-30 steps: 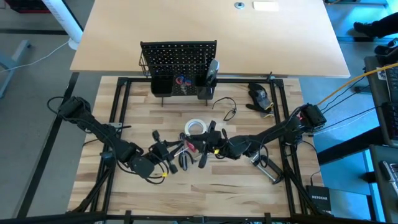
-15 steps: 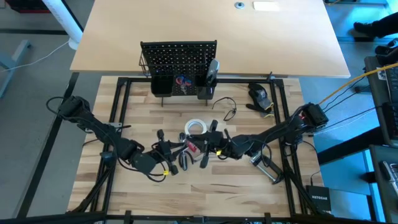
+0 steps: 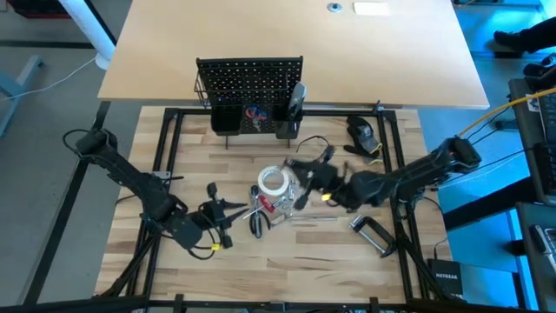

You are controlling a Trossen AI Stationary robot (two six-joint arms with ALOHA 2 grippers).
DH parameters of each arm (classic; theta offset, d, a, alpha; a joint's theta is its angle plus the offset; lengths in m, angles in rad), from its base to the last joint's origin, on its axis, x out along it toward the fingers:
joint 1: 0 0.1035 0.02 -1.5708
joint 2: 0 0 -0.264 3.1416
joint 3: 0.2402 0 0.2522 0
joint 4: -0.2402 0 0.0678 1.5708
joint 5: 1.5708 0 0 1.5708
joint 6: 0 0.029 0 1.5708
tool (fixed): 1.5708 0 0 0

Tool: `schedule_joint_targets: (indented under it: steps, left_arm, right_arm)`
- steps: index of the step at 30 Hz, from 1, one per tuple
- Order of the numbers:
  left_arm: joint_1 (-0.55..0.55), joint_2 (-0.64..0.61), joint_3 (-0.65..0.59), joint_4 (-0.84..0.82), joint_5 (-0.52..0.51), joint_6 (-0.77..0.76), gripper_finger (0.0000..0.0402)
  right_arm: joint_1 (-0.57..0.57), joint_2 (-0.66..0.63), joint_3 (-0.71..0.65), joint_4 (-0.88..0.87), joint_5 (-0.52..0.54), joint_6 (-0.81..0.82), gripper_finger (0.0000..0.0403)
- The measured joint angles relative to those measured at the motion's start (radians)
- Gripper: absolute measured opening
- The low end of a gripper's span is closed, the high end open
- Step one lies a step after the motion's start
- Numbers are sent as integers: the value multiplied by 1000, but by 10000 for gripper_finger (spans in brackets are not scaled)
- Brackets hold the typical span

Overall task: Hang tools onto peg board
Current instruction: Put the silver wrench into the right black bin on the peg board

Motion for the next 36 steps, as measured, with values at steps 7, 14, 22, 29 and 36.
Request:
schedule_joint_targets:
  steps: [7, 14, 22, 29, 36]
  left_arm:
    - [15, 0, 0, -113, -8, -102, 45]
    - [21, 0, 0, -112, -10, -106, 45]
    - [21, 0, 0, -108, -10, -97, 45]
    - [21, 0, 0, -103, -10, -84, 45]
    - [22, -1, 0, -104, -10, -78, 45]
  right_arm:
    - [-72, -81, 0, -9, 92, -106, 18]
    - [-210, -82, 0, -64, 71, -68, 17]
    - [-345, -72, 0, -90, -4, 18, 19]
    - [-410, -13, 0, -94, -77, 81, 20]
    - [-431, 32, -1, -109, -77, 79, 20]
